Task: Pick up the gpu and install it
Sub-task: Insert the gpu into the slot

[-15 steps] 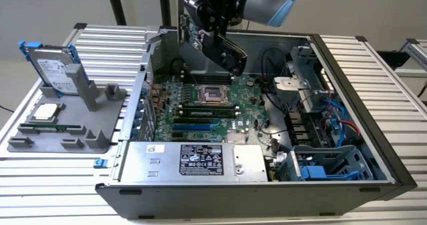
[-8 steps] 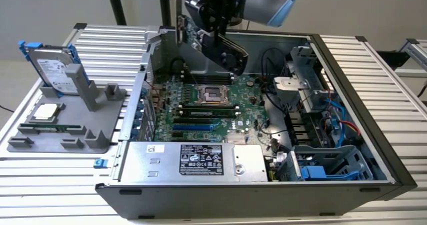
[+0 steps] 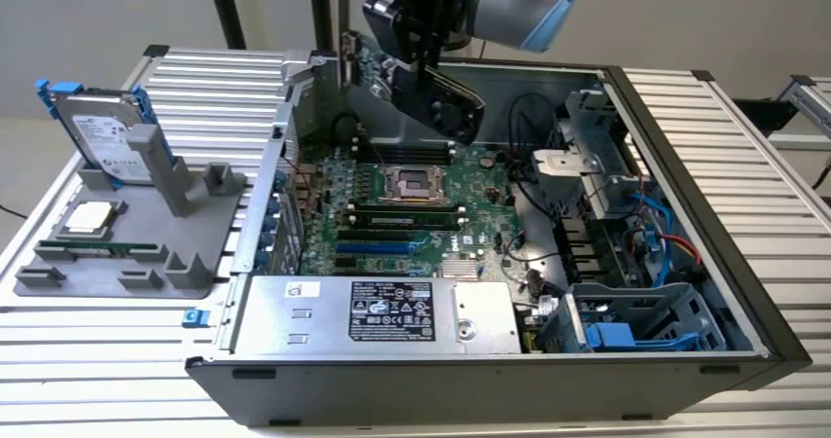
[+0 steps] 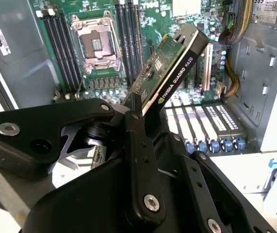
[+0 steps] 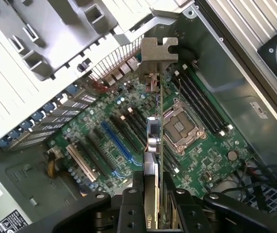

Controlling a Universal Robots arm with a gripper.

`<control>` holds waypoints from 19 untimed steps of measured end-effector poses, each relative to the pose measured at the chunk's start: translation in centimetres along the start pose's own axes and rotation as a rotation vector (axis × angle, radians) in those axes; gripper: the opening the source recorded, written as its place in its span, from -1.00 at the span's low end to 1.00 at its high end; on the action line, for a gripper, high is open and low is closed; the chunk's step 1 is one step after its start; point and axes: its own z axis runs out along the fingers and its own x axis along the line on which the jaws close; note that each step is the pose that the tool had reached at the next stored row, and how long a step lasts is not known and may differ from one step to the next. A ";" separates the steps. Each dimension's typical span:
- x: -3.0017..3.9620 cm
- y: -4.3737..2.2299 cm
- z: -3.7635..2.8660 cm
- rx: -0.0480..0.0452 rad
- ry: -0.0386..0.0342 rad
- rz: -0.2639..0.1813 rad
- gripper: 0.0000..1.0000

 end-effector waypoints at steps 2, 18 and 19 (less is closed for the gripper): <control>0.00 0.00 0.00 -0.0003 0.0009 -0.017 -1.00; 0.00 0.00 -0.06 -0.0028 0.0094 -0.166 -1.00; 0.00 0.00 -0.06 -0.0030 0.0099 -0.175 -1.00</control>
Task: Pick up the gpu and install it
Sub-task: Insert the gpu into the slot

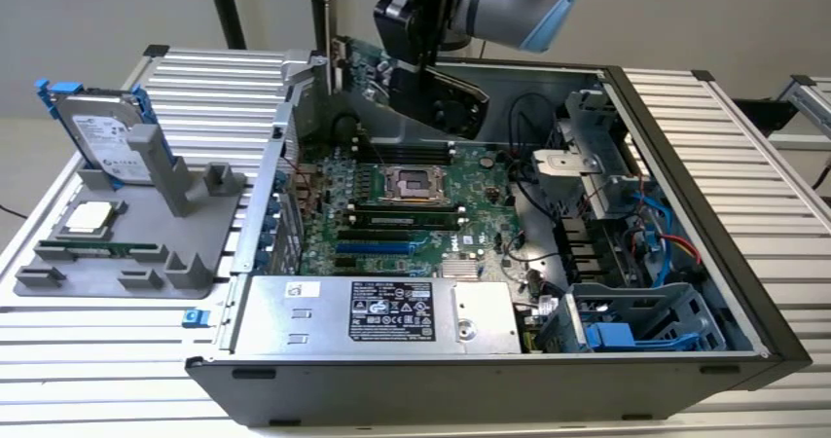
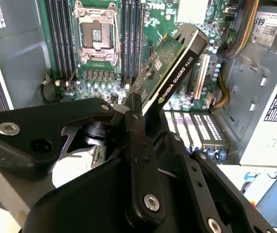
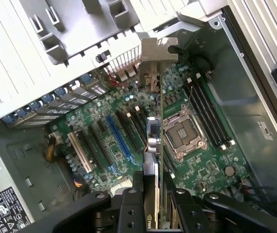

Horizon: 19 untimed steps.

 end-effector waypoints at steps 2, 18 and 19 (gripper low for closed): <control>0.00 0.00 0.00 -0.0003 0.0009 -0.017 -1.00; 0.00 0.00 -0.06 -0.0026 0.0086 -0.151 -1.00; 0.00 0.00 -0.06 -0.0028 0.0091 -0.159 -1.00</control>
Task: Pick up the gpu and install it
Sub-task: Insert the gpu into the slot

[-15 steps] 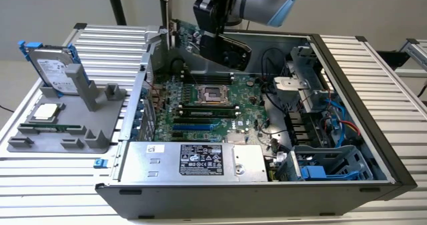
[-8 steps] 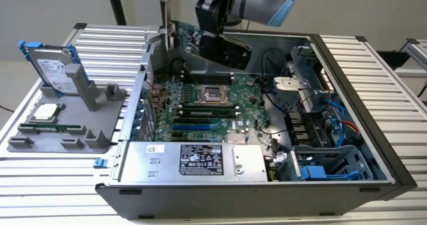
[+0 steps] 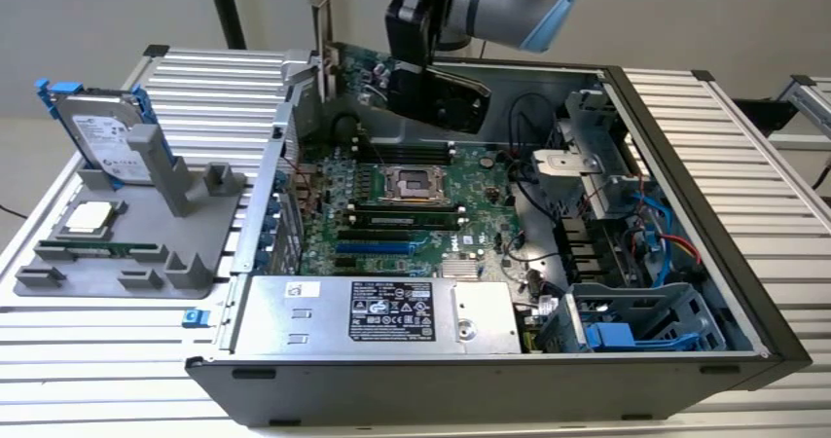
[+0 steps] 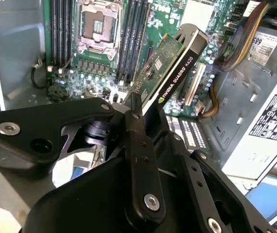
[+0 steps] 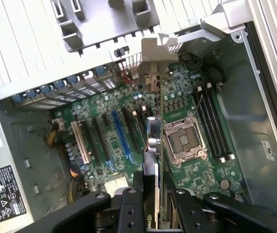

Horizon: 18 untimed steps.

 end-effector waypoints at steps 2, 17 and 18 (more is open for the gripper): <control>0.00 0.00 -0.01 -0.0003 0.0009 -0.016 -1.00; 0.00 0.00 -0.04 -0.0023 0.0077 -0.134 -1.00; 0.00 0.00 -0.05 -0.0024 0.0082 -0.142 -1.00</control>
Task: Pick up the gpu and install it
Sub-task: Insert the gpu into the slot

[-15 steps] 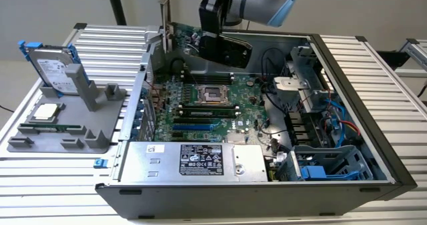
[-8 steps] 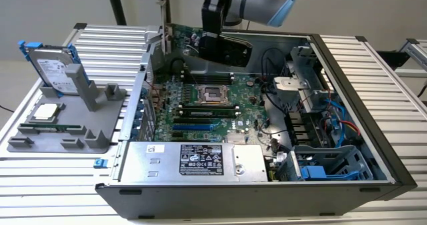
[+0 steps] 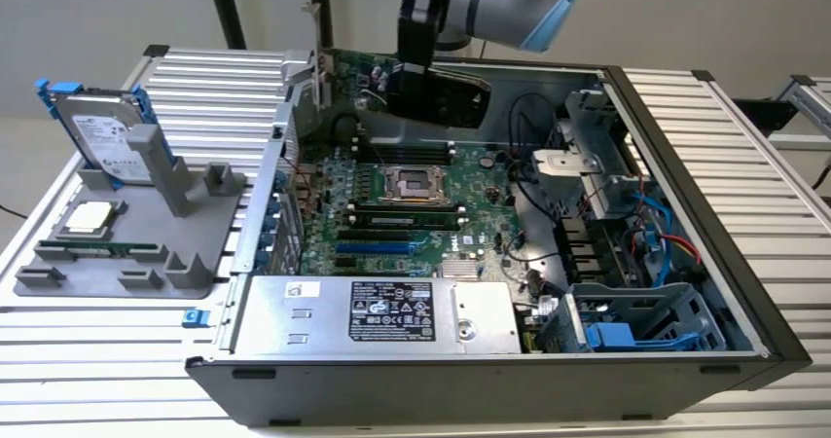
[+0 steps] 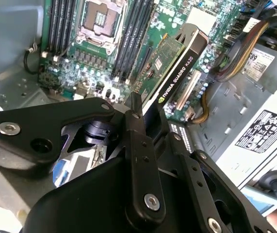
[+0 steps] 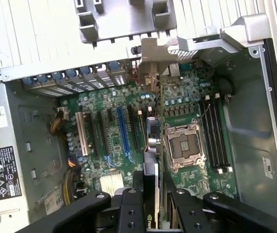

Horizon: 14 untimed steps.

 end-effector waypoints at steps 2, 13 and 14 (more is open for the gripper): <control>0.00 0.00 0.00 -0.0003 0.0009 -0.016 -1.00; 0.00 0.00 -0.04 -0.0018 0.0059 -0.104 -1.00; 0.00 0.00 -0.04 -0.0019 0.0064 -0.112 -1.00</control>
